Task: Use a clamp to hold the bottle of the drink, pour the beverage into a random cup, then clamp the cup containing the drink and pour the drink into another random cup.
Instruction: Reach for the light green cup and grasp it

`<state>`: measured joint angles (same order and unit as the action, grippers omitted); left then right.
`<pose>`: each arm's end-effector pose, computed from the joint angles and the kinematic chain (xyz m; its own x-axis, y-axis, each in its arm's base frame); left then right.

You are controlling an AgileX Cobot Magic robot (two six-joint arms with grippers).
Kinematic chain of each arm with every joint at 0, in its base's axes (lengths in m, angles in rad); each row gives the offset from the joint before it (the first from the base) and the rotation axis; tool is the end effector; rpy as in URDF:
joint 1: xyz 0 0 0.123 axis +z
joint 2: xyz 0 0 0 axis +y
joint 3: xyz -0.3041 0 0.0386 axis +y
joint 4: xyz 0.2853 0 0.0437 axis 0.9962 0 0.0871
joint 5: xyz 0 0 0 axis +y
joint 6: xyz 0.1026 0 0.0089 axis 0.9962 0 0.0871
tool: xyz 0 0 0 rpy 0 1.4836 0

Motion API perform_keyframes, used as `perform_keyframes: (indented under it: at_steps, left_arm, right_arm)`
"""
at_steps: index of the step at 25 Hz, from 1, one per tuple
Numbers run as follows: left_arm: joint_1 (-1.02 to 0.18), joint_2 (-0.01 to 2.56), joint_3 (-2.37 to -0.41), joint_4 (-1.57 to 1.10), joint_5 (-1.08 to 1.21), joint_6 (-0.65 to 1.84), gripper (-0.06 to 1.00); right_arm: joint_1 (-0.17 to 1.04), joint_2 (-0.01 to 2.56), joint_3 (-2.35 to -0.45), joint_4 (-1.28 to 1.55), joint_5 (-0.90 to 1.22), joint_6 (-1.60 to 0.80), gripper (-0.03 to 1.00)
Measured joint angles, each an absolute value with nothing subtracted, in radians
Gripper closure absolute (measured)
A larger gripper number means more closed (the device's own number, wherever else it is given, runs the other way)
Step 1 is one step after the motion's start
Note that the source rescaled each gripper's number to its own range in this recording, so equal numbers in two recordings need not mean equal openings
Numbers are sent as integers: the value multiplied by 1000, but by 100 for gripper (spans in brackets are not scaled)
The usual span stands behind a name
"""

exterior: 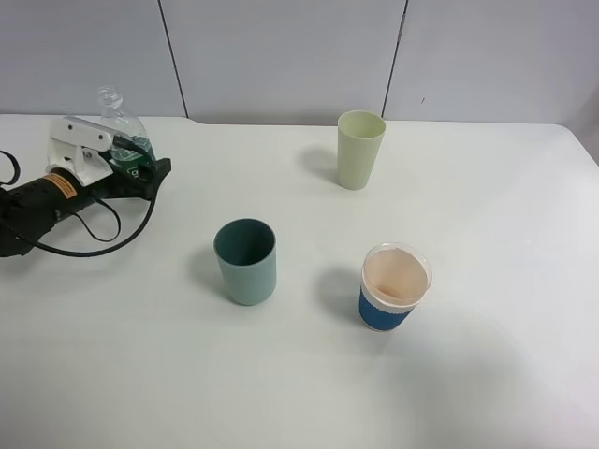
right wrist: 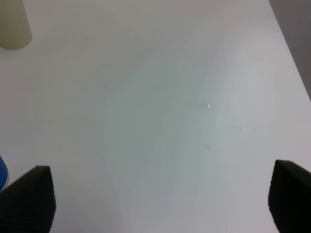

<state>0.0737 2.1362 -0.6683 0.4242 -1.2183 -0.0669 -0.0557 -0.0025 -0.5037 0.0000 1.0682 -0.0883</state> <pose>0.3634 -0.0130 0.0615 -0.1639 0.0690 -0.9841 0.3257 0.9454 0.0120 0.0157 -0.0009 0.2902 -0.4596 -0.0627 -0.8859 0.0152 0.9968 -0.0784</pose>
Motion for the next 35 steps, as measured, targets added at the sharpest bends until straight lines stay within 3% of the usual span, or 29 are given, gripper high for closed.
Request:
perform_keyframes:
  at_steps: [8, 14, 25, 35]
  left_arm:
    - [74, 1815, -384, 276, -1216, -39, -5]
    - [74, 1505, -317, 223, -1174, 29, -5]
    - [74, 939, -335, 130, -564, 37, -5]
    - [74, 605, -578, 129, 104, 37, -6]
  right_arm:
    - [-56, -2, -504, 0, 1068, -88, 30]
    - [-56, -2, -504, 0, 1068, -88, 30]
    - [-56, -2, -504, 0, 1068, -88, 30]
    - [-56, -2, -504, 0, 1068, -88, 30]
